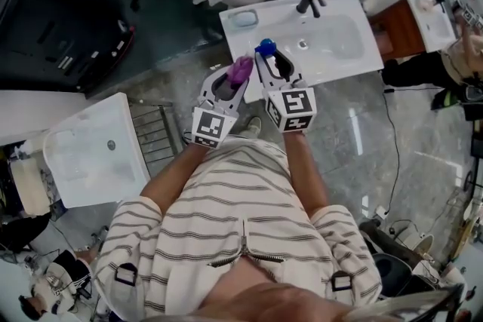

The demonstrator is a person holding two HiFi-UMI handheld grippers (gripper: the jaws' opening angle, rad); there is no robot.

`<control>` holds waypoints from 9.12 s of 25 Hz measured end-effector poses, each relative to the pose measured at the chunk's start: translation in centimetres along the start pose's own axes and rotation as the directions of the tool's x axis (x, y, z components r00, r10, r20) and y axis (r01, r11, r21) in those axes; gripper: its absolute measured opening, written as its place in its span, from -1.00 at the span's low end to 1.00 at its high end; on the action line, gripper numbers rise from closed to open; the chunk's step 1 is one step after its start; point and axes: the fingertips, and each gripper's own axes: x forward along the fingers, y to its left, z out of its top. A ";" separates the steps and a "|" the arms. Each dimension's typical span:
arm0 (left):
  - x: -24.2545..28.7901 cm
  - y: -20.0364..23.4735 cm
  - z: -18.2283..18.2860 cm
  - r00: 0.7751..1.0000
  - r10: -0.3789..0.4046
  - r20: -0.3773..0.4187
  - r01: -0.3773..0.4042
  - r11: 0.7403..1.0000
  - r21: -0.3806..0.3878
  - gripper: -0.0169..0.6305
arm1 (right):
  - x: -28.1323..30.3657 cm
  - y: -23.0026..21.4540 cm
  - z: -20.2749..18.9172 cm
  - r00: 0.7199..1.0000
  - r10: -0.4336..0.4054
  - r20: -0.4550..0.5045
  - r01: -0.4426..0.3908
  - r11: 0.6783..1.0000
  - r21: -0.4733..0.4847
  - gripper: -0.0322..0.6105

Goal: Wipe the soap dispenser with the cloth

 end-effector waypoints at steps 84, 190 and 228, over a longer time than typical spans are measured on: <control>1.6 -0.4 -1.5 0.994 -0.105 -0.005 0.104 0.993 -0.060 -0.54 | -2.6 -2.2 -0.6 0.999 -0.038 0.011 0.037 0.999 0.038 -0.49; 5.4 2.1 -2.4 0.999 0.015 -0.029 -0.017 0.997 -0.077 -0.55 | 5.1 -11.4 -4.8 0.995 -0.085 0.056 0.086 0.996 -0.025 -0.49; 9.5 4.5 -6.3 0.993 0.053 -0.110 -0.071 0.984 -0.166 -0.55 | 20.5 -22.1 -12.8 0.999 -0.024 -0.041 0.023 0.999 -0.027 -0.24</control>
